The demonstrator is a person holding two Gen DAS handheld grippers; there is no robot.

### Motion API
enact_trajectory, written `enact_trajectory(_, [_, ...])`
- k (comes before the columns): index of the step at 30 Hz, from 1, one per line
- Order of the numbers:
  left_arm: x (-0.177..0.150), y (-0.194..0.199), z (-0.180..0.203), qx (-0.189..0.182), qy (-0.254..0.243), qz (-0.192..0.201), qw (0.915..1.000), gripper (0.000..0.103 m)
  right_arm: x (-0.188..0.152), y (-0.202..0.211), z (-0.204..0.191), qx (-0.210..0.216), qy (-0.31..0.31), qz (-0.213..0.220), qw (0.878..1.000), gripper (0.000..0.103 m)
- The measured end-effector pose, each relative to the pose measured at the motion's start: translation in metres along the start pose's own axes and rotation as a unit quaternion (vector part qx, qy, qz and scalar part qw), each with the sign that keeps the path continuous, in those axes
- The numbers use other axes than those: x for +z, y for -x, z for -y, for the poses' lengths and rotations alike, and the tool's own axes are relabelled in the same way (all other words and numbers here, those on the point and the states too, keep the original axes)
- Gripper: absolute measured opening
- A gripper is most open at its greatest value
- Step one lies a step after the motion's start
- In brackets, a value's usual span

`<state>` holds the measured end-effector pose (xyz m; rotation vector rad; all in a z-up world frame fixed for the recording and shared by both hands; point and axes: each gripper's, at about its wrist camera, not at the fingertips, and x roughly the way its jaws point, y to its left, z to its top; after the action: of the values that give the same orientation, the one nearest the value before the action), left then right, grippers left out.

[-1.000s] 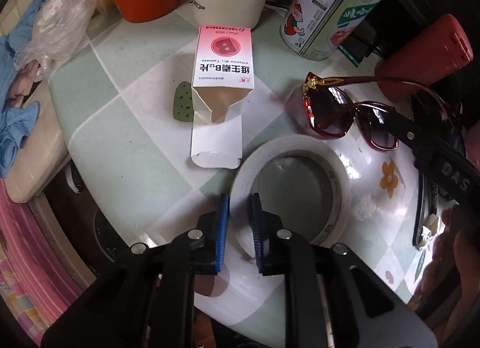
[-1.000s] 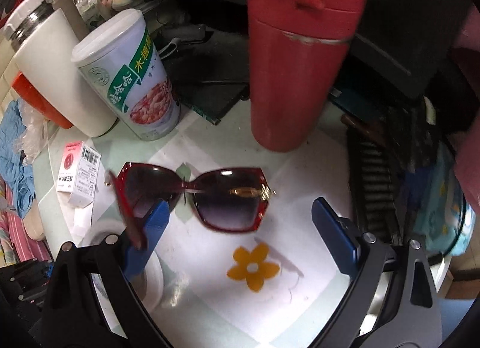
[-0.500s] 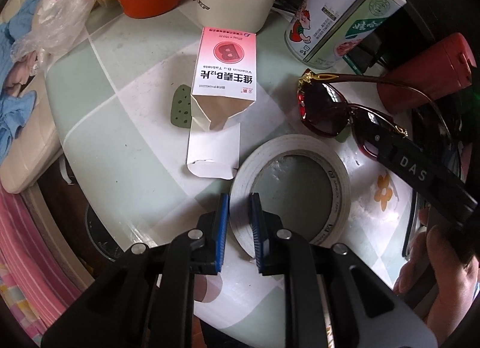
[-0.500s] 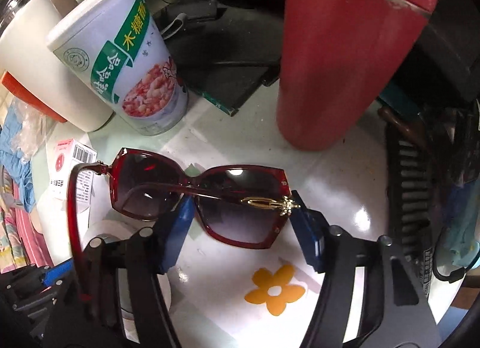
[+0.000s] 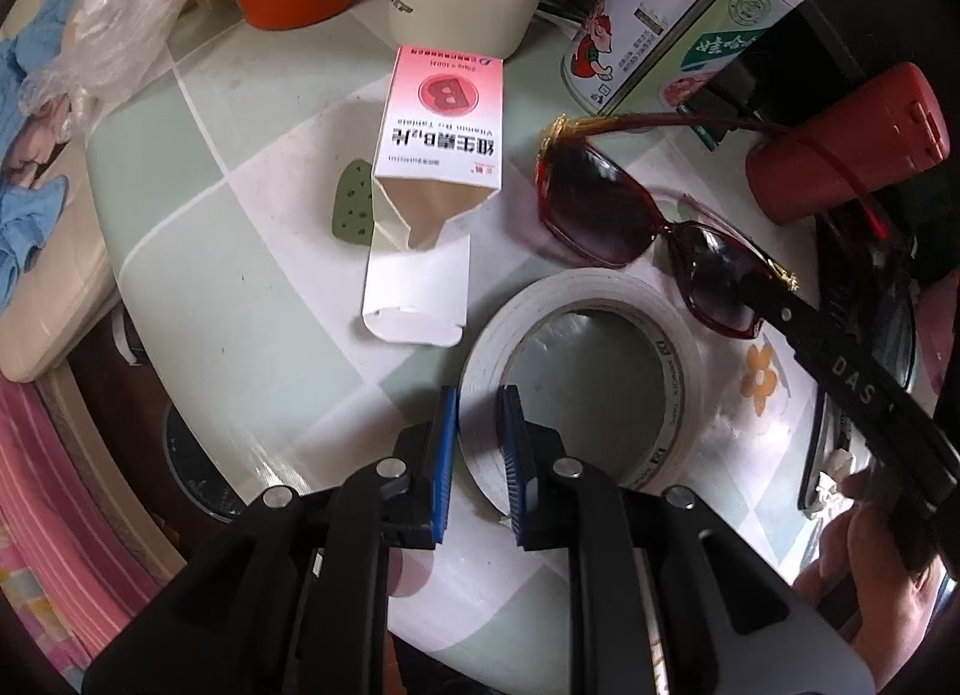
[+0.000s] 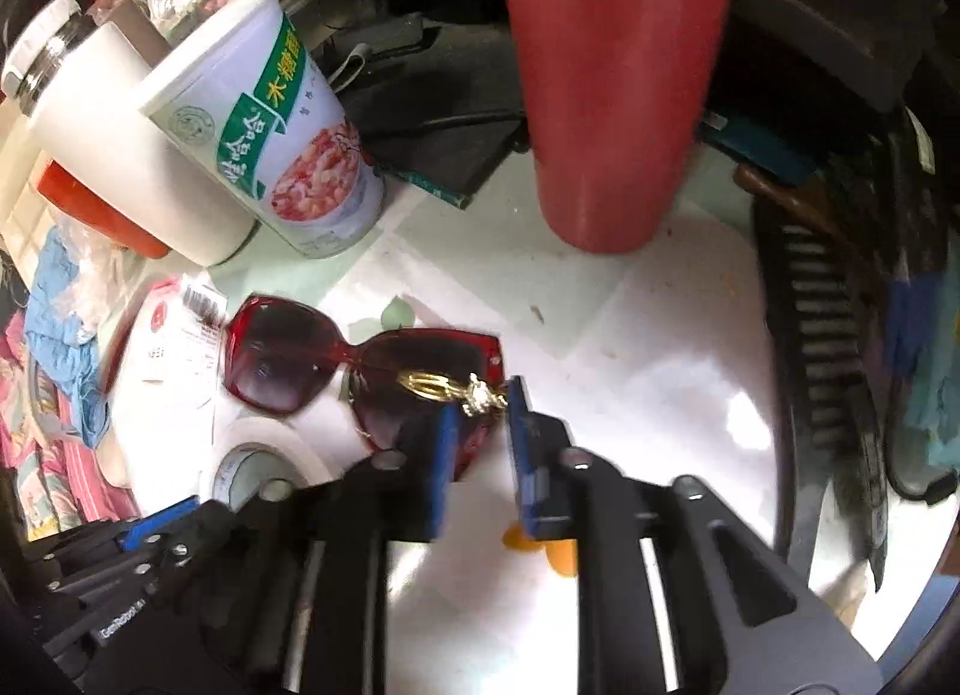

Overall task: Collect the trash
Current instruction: 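Close left gripper on the tape roll while right gripper grasps the red sunglasses, then lift the tape roll and sunglasses and carry them toward the trash bin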

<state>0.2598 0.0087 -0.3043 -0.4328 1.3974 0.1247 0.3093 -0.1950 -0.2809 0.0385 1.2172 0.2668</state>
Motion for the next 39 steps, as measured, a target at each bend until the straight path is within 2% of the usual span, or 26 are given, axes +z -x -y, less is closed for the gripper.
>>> enact_trajectory(10, [-0.011,0.0,-0.004,-0.009,-0.01,-0.007,0.9999,0.015,-0.018,0.013,0.009,0.011,-0.018,-0.001,1.0,0.015])
enact_trajectory(39, [-0.038,0.051,-0.009,-0.022,-0.026,0.019,0.9992,0.014,-0.042,0.067,-0.006,0.004,-0.053,0.049,0.997,0.015])
